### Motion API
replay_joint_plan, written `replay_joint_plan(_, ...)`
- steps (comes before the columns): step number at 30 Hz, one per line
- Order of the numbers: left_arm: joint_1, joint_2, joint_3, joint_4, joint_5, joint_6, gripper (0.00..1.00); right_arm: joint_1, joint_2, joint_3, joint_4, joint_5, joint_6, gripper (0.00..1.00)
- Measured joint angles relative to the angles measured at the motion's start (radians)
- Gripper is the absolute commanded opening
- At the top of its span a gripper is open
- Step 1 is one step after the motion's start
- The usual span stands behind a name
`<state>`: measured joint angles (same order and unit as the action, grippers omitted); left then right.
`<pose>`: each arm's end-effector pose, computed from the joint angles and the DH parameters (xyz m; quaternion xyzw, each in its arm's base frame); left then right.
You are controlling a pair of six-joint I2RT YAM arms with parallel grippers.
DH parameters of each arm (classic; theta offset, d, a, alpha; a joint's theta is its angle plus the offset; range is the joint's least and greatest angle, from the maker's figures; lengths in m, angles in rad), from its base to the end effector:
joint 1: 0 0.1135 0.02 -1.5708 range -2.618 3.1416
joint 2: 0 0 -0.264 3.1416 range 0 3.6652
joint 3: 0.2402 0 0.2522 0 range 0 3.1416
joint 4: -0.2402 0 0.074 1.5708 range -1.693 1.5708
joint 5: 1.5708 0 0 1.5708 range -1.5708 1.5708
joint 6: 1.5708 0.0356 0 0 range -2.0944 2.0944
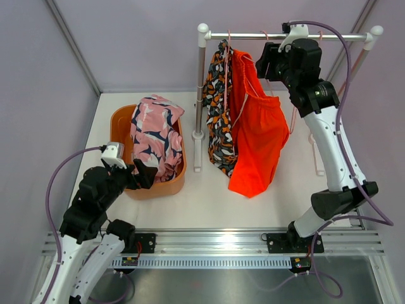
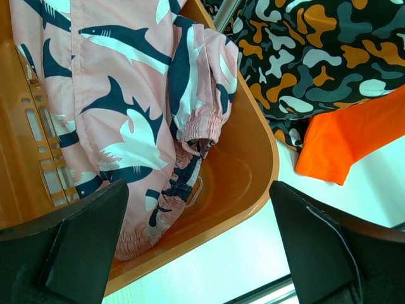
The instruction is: Remove the shorts from the hanger
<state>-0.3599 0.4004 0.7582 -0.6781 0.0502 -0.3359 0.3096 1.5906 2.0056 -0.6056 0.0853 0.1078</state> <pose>0.0829 -0.0331 0.3239 0.0244 0.8103 -0.2186 0.5431 0.3178 0.0985 0.5104 -0.0506 0.7693 0.0996 0.6290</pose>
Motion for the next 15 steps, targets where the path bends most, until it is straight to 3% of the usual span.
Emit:
replay_joint_plan(7,0.000,0.001,-0.006,0.005,0.002,0.000,0.99,0.000,0.101,0.036,0.041,0.007,-0.006,0.58)
replay_joint_plan(15,0.000,0.002,-0.014,0.008,0.005,0.000,0.99,0.000,0.122,0.030,0.084,0.012,-0.006,0.43)
